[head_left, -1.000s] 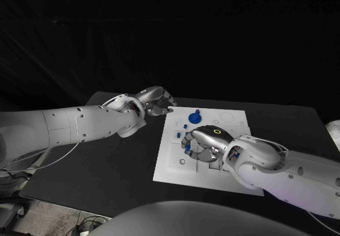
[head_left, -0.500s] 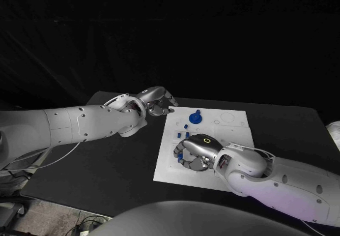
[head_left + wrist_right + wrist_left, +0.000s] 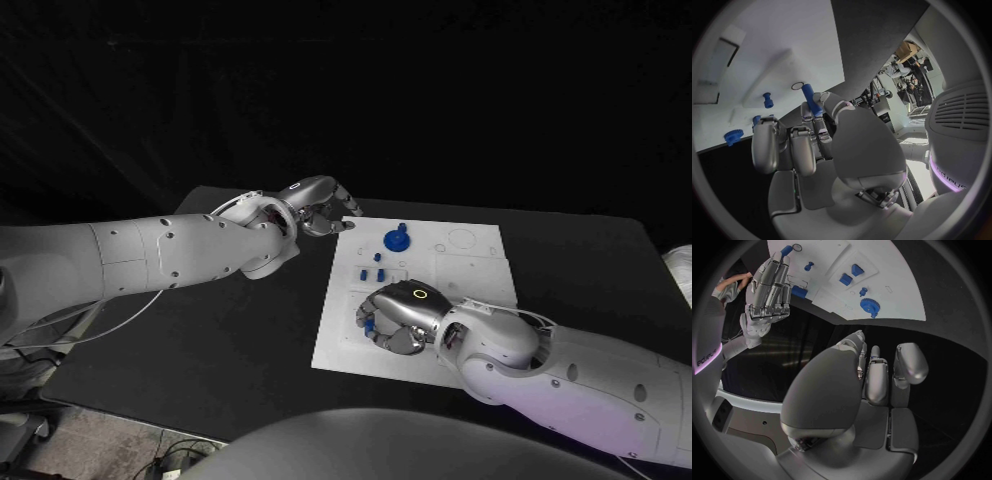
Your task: Assemble the parts on the task board
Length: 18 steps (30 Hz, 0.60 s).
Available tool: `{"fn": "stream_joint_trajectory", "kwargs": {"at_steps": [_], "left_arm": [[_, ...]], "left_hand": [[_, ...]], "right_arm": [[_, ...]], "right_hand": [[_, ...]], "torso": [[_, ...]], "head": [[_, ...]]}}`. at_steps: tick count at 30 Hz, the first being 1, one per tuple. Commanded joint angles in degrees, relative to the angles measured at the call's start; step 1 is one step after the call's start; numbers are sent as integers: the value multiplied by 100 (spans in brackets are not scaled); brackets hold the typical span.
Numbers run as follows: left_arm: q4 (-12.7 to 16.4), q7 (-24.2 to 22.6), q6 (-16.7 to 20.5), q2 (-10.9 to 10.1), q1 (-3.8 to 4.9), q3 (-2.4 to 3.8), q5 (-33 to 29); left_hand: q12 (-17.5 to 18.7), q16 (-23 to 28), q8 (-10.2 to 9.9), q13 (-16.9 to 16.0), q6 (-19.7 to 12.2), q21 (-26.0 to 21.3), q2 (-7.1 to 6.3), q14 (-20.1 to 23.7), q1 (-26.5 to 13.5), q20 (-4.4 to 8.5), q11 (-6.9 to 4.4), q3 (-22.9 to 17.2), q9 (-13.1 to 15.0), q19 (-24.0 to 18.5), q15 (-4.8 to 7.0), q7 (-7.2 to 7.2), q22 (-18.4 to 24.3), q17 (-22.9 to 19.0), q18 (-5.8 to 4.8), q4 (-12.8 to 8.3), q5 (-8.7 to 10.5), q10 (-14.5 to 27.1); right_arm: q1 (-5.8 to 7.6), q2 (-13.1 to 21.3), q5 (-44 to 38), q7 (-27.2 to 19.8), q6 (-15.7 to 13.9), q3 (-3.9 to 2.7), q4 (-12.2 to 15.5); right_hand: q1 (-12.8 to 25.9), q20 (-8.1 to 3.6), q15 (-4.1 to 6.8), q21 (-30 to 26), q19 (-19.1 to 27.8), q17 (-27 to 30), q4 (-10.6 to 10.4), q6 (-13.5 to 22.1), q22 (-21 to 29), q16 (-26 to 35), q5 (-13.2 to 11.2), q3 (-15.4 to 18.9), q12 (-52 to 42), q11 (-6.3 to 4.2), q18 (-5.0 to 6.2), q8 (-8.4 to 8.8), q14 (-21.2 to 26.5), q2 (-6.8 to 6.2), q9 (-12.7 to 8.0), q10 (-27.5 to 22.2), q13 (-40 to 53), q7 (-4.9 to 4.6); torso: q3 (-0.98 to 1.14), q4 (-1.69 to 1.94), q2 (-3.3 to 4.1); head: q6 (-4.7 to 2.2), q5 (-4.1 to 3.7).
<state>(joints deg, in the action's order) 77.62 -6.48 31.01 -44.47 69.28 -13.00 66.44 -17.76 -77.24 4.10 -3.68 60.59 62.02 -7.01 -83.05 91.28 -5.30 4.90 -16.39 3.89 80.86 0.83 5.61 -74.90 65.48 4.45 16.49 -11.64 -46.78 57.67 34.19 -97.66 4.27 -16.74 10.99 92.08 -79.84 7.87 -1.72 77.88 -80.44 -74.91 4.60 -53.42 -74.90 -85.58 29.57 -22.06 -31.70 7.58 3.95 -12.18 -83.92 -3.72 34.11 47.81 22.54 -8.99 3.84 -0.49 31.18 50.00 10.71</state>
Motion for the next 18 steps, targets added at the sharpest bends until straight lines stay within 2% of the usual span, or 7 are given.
{"fn": "stream_joint_trajectory", "kwargs": {"at_steps": [1,13,18], "left_arm": [[23,16,-57,5,1,4,-21],[41,36,-83,-4,1,4,-21],[42,50,-105,-4,1,4,-21]], "left_hand": [[14,18,-25,6,11,-17,7,39,34,13,15,-40,2,-38,11,30,-789,1,91,-4,-25,44],[14,20,-28,5,5,-32,11,43,30,12,20,-42,1,-45,9,37,-786,-1,93,-1,-28,46],[14,20,-28,5,5,-32,11,43,30,12,20,-42,1,-45,9,37,-786,-1,93,-1,-28,46]], "right_arm": [[-58,-30,-340,-71,-131,1,-51],[-118,-2,-483,-24,-225,0,-112],[-127,8,-490,-1,-245,0,-111]], "right_hand": [[14,-15,10,-23,4,-424,32,40,-1047,28,-20,-9,9,-194,-44,31,-40,-10,9,221,5,-4],[-15,-13,7,-27,10,-410,72,33,-1046,34,-5,-41,28,-190,-42,31,-32,-20,25,229,-2,-5],[-21,-10,4,-23,13,-405,112,7,-1047,37,-142,-115,65,-186,-41,23,-28,-34,57,249,-15,-4]], "torso": [[6,7,5],[-2,2,-4],[1,0,-4]], "head": [[0,16],[0,25],[0,30]]}}
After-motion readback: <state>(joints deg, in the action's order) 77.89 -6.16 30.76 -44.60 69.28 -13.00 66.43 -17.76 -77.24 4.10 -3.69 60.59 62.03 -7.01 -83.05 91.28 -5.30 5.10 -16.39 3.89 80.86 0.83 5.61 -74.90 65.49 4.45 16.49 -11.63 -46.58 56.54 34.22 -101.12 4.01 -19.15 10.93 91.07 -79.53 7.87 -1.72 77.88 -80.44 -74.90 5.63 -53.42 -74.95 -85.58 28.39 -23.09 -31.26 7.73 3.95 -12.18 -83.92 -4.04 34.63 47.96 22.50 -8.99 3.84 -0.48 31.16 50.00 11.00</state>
